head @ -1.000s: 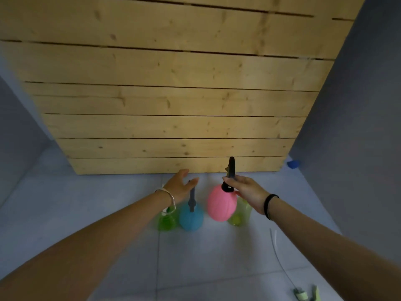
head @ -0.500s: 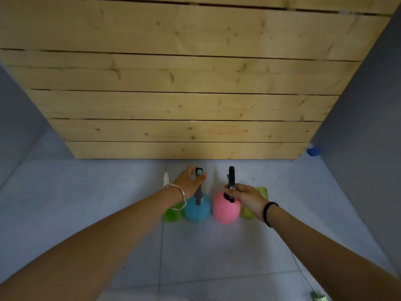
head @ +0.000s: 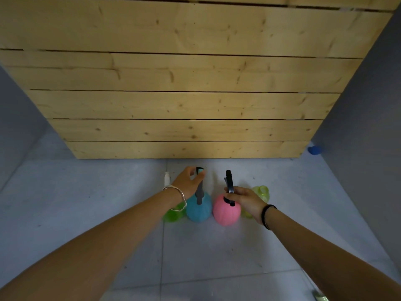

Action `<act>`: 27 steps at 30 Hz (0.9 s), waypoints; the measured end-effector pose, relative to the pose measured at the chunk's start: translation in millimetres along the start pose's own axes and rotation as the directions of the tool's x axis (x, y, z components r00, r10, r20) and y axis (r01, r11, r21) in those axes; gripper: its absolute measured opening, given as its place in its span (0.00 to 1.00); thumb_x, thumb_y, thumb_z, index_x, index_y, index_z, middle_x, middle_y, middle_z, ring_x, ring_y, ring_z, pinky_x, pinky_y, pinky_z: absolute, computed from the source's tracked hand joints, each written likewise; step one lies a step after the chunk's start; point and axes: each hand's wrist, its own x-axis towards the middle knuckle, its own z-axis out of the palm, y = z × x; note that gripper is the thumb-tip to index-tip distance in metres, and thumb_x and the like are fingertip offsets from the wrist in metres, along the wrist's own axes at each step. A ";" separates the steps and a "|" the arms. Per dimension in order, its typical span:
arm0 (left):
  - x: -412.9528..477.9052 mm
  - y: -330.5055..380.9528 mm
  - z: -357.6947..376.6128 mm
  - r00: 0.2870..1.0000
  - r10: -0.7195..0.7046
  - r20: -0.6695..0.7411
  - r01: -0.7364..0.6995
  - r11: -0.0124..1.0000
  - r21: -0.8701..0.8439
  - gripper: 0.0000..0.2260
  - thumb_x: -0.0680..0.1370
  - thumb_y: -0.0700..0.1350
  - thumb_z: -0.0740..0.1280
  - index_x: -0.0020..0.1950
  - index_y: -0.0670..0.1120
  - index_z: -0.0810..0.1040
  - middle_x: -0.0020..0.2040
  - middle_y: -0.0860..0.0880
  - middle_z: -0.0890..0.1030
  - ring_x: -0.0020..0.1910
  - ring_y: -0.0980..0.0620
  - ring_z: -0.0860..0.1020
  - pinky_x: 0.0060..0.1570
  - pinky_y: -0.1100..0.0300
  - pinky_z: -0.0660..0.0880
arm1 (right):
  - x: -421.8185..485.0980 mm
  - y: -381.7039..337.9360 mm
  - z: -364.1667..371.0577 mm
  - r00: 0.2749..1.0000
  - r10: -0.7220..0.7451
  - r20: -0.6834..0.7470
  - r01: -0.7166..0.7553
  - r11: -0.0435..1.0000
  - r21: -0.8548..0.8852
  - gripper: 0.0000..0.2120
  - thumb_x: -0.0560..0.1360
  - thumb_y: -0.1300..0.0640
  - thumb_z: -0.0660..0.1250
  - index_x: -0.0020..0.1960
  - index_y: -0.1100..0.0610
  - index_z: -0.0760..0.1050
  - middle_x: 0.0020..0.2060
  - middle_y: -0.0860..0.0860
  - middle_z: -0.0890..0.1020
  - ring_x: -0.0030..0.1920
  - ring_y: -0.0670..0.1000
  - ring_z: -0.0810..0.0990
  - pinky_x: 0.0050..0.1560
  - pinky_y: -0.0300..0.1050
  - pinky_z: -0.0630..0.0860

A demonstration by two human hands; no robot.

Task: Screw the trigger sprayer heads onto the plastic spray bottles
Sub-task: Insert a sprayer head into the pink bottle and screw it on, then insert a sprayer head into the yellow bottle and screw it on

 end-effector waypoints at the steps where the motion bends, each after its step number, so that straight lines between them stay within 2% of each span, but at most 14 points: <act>1: -0.2 0.2 0.0 1.000 0.003 -0.002 -0.003 1.000 -0.001 0.23 0.79 0.54 0.59 0.71 0.43 0.64 0.71 0.45 0.69 0.69 0.47 0.68 0.63 0.60 0.63 | -0.3 -0.2 -0.2 1.000 0.000 -0.001 0.000 1.000 0.007 0.14 0.76 0.62 0.65 0.61 0.64 0.75 0.61 0.63 0.78 0.65 0.59 0.75 0.57 0.40 0.69; 4: -0.3 1.1 0.8 1.000 0.016 -0.008 -0.016 1.000 -0.008 0.22 0.79 0.53 0.60 0.70 0.43 0.65 0.71 0.45 0.69 0.68 0.48 0.68 0.58 0.63 0.62 | -2.3 -1.8 -3.6 1.000 -0.008 0.014 0.008 1.000 0.014 0.16 0.75 0.63 0.67 0.62 0.62 0.75 0.58 0.59 0.80 0.62 0.58 0.77 0.51 0.36 0.72; 6: -1.1 2.5 1.0 1.000 0.027 -0.015 -0.027 1.000 -0.004 0.22 0.79 0.52 0.60 0.70 0.44 0.65 0.70 0.45 0.70 0.68 0.48 0.69 0.57 0.62 0.62 | -3.5 -3.3 -8.4 0.999 -0.022 0.030 0.021 0.999 0.024 0.19 0.74 0.64 0.67 0.65 0.62 0.73 0.58 0.58 0.80 0.57 0.55 0.78 0.50 0.36 0.74; 8: -3.4 4.9 1.1 0.999 0.049 -0.024 -0.049 0.999 0.005 0.21 0.79 0.52 0.60 0.69 0.44 0.66 0.68 0.46 0.71 0.65 0.48 0.70 0.57 0.61 0.63 | -5.8 -4.1 -15.1 0.999 -0.037 0.032 0.035 0.998 0.050 0.20 0.74 0.65 0.68 0.66 0.62 0.73 0.60 0.57 0.80 0.58 0.54 0.78 0.54 0.39 0.75; 10: -6.6 8.0 1.4 0.995 0.087 -0.046 -0.086 0.996 0.018 0.18 0.79 0.52 0.61 0.66 0.44 0.68 0.61 0.47 0.72 0.58 0.51 0.70 0.54 0.61 0.63 | -7.9 -5.1 -23.4 0.998 -0.058 0.002 0.058 0.998 0.022 0.21 0.73 0.64 0.69 0.65 0.61 0.74 0.62 0.56 0.79 0.62 0.54 0.77 0.63 0.44 0.72; 12: -9.9 11.3 2.4 0.986 0.150 -0.065 -0.146 0.987 0.064 0.16 0.79 0.51 0.62 0.62 0.45 0.70 0.58 0.46 0.73 0.57 0.50 0.71 0.54 0.61 0.65 | -9.5 -7.4 -31.8 0.994 -0.086 -0.064 0.085 0.996 -0.010 0.21 0.73 0.62 0.70 0.65 0.60 0.74 0.62 0.53 0.78 0.61 0.51 0.76 0.63 0.41 0.69; 14: -12.9 16.1 5.1 0.974 0.222 -0.046 -0.213 0.967 0.141 0.21 0.78 0.52 0.63 0.68 0.44 0.69 0.65 0.45 0.73 0.65 0.47 0.70 0.60 0.59 0.65 | -9.6 -8.0 -37.7 0.984 -0.124 -0.131 0.125 0.992 -0.003 0.18 0.73 0.63 0.70 0.62 0.60 0.76 0.61 0.55 0.79 0.57 0.49 0.77 0.57 0.39 0.70; 17: -14.0 21.7 8.3 0.963 0.270 -0.012 -0.263 0.945 0.196 0.24 0.78 0.53 0.62 0.72 0.45 0.65 0.71 0.44 0.69 0.69 0.46 0.67 0.64 0.59 0.63 | -6.9 -5.8 -33.5 0.985 -0.103 -0.135 0.101 0.995 -0.021 0.19 0.72 0.60 0.72 0.62 0.62 0.76 0.60 0.57 0.80 0.56 0.52 0.79 0.58 0.42 0.74; 19: -10.5 21.7 7.8 0.972 0.233 -0.026 -0.221 0.947 0.234 0.25 0.78 0.53 0.62 0.72 0.44 0.65 0.70 0.43 0.70 0.69 0.44 0.67 0.67 0.54 0.64 | -2.6 -3.3 -25.3 0.994 -0.034 -0.105 0.029 0.998 -0.047 0.22 0.72 0.57 0.72 0.63 0.63 0.75 0.58 0.58 0.81 0.54 0.53 0.80 0.54 0.44 0.78; 22: -5.8 15.3 6.6 0.992 0.117 -0.043 -0.106 0.973 0.205 0.20 0.79 0.52 0.60 0.68 0.44 0.66 0.66 0.42 0.71 0.65 0.44 0.70 0.62 0.53 0.67 | 1.8 -3.5 -15.3 0.999 0.027 -0.043 -0.028 0.999 -0.031 0.19 0.74 0.58 0.69 0.62 0.63 0.75 0.48 0.55 0.82 0.40 0.49 0.79 0.36 0.37 0.77; 24: -5.5 9.3 7.3 0.999 0.040 -0.007 -0.039 0.986 0.163 0.22 0.80 0.53 0.58 0.71 0.45 0.62 0.68 0.42 0.69 0.66 0.45 0.70 0.63 0.54 0.66 | 4.0 -1.8 -10.2 0.999 0.022 -0.032 -0.021 1.000 0.023 0.16 0.74 0.61 0.69 0.61 0.64 0.75 0.44 0.56 0.80 0.38 0.49 0.78 0.35 0.36 0.78; 27: -4.4 3.7 9.6 1.000 -0.012 0.011 0.011 0.990 0.143 0.27 0.80 0.54 0.58 0.75 0.42 0.56 0.74 0.42 0.65 0.70 0.43 0.67 0.67 0.53 0.64 | 6.0 3.6 -0.7 0.997 0.022 -0.079 -0.007 0.983 0.185 0.16 0.73 0.66 0.68 0.60 0.69 0.74 0.47 0.60 0.79 0.40 0.53 0.79 0.39 0.35 0.80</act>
